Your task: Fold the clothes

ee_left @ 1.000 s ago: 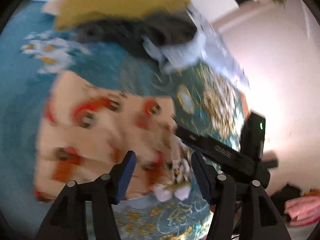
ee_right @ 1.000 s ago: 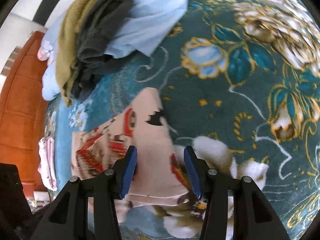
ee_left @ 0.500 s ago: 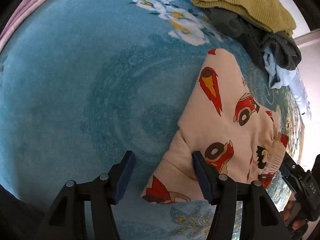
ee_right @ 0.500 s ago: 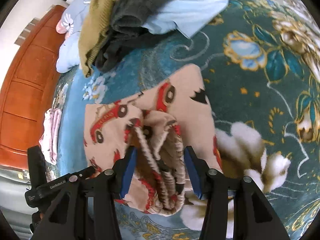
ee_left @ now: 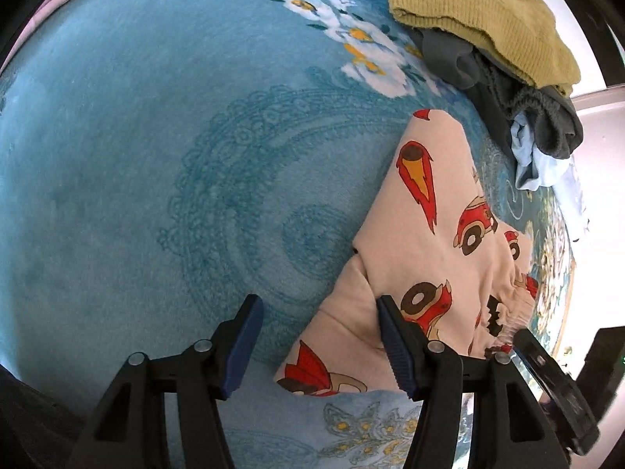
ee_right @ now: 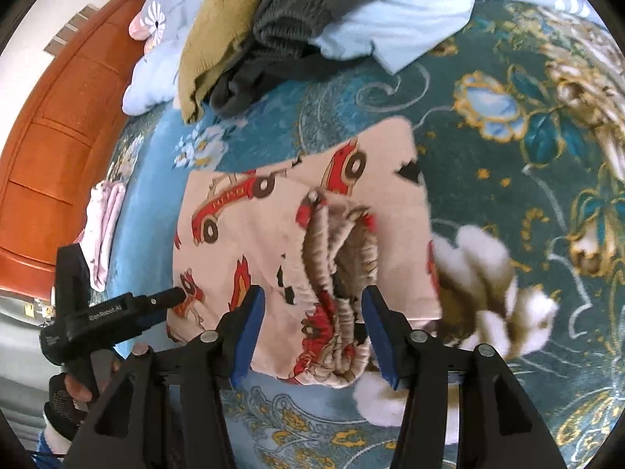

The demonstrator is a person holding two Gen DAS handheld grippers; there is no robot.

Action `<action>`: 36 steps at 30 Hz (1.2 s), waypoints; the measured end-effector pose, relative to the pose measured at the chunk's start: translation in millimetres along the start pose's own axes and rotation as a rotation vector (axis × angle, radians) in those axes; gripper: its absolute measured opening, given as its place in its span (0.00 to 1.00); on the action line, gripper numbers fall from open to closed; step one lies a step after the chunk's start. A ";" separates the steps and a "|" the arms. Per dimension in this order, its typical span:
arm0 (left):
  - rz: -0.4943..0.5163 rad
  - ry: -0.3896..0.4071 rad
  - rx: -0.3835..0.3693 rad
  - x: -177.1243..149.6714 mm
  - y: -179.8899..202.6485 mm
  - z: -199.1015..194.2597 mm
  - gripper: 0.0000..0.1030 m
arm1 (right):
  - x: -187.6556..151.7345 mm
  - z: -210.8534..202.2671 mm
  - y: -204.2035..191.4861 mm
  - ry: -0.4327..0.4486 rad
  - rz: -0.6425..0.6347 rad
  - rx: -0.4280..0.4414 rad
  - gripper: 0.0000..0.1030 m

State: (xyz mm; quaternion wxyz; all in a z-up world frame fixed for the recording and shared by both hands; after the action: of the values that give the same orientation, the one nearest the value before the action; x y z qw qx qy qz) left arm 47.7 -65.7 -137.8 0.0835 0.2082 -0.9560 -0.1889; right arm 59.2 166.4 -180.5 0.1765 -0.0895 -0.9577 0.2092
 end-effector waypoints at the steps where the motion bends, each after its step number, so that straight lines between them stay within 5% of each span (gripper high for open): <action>1: -0.003 0.003 -0.007 -0.5 0.5 -1.5 0.62 | 1.4 5.0 1.4 0.010 -0.005 -0.021 0.51; 5: -0.036 0.046 -0.040 10.3 -2.7 -13.1 0.62 | 12.4 19.2 3.4 0.031 0.039 -0.013 0.50; 8: -0.068 0.067 -0.079 16.2 -13.6 -20.6 0.62 | 19.0 23.5 -6.9 0.022 0.026 0.003 0.12; 13: -0.083 0.094 -0.180 22.7 -16.2 -29.0 0.62 | 41.8 -18.9 -33.0 0.109 -0.102 0.066 0.11; 16: -0.035 0.050 -0.152 18.5 -5.7 -16.7 0.62 | 62.4 -49.9 -33.6 0.184 -0.133 0.099 0.11; 23: 0.033 0.011 -0.084 17.1 1.9 -5.5 0.62 | 50.8 11.7 29.3 -0.019 -0.023 -0.087 0.12; 30: 0.084 0.154 -0.171 28.5 16.0 -28.1 0.62 | 58.6 -19.0 36.1 0.039 -0.028 -0.102 0.18; 36: 0.172 0.113 -0.127 27.0 36.0 -1.5 0.62 | 54.4 -23.3 22.5 0.048 -0.083 -0.068 0.24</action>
State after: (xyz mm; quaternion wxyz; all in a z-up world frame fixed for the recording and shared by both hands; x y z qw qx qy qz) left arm 10.6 -47.5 -120.0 0.1665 0.1298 -0.9502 -0.2292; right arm 20.0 208.5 -154.1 0.2049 -0.0609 -0.9626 0.1667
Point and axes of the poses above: each gripper's, at about its wrist camera, not at the fingertips, and z roughly the way its jaws point, y to its right, x to its top, the point moved 5 cm from there along z, roughly the way its jaws point, and after that the axes turned 4 degrees about y, right-handed, at the moved point
